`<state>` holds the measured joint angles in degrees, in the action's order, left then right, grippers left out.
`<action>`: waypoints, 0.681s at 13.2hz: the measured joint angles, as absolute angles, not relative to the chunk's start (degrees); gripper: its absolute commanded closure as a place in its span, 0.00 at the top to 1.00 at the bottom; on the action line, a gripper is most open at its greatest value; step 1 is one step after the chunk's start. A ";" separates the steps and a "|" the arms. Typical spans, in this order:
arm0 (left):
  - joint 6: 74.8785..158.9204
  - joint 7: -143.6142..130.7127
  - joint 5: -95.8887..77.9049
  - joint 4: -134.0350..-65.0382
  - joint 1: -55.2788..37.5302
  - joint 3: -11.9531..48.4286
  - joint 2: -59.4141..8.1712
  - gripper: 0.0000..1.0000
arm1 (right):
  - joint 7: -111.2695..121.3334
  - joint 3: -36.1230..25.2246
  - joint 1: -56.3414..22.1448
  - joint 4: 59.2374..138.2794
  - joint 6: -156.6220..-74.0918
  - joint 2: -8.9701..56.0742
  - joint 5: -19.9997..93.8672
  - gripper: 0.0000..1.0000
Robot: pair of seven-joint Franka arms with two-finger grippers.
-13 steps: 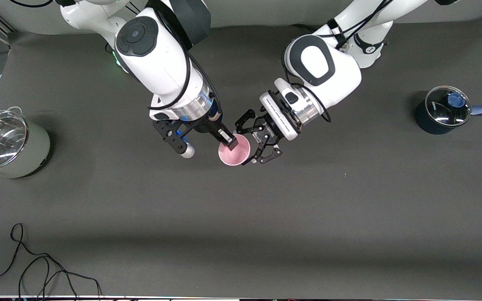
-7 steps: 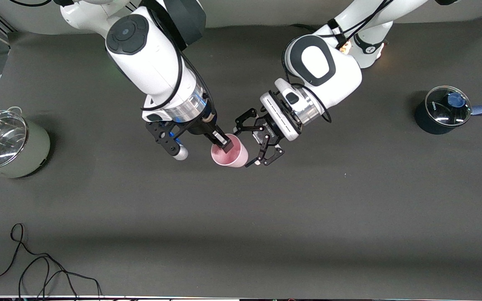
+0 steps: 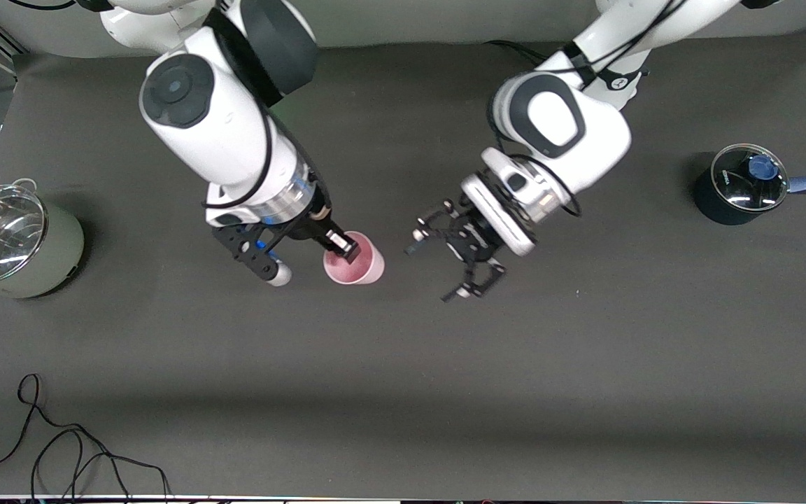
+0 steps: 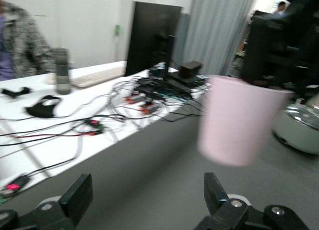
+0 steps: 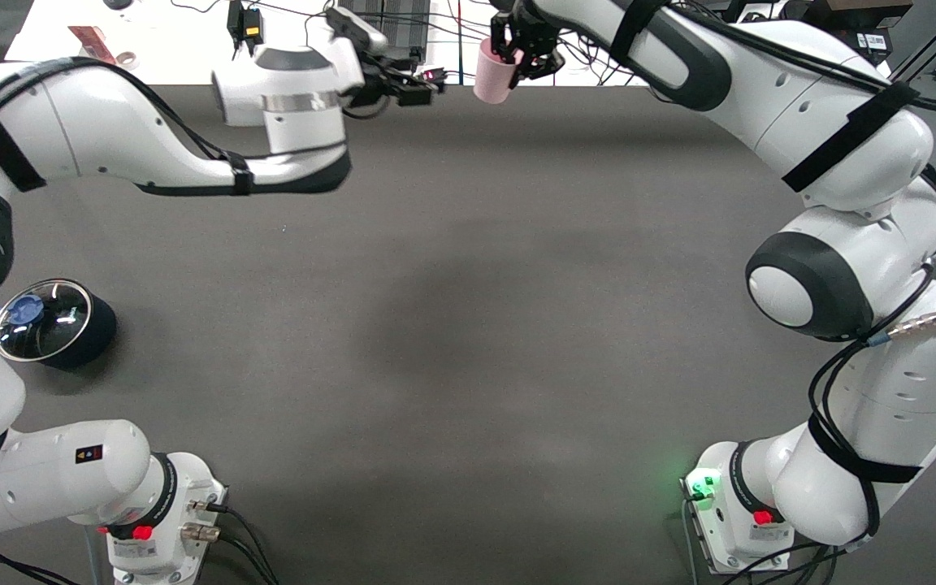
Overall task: Transfer pink cup from left to right arm
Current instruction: 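Carry the cup with the right gripper while the left gripper withdraws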
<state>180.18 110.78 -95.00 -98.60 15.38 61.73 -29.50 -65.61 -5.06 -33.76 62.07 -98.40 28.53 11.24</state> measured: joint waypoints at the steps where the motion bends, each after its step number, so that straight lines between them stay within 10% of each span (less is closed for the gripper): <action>1: 177.91 110.79 -94.94 -99.17 18.42 61.81 -29.51 1.00 | -61.41 -5.12 -32.46 62.12 -96.90 28.31 11.24 0.00; 9: 143.16 110.72 -81.24 -113.97 55.12 68.46 -29.58 1.00 | -15.18 -7.19 -13.46 75.32 -86.42 20.03 11.29 0.00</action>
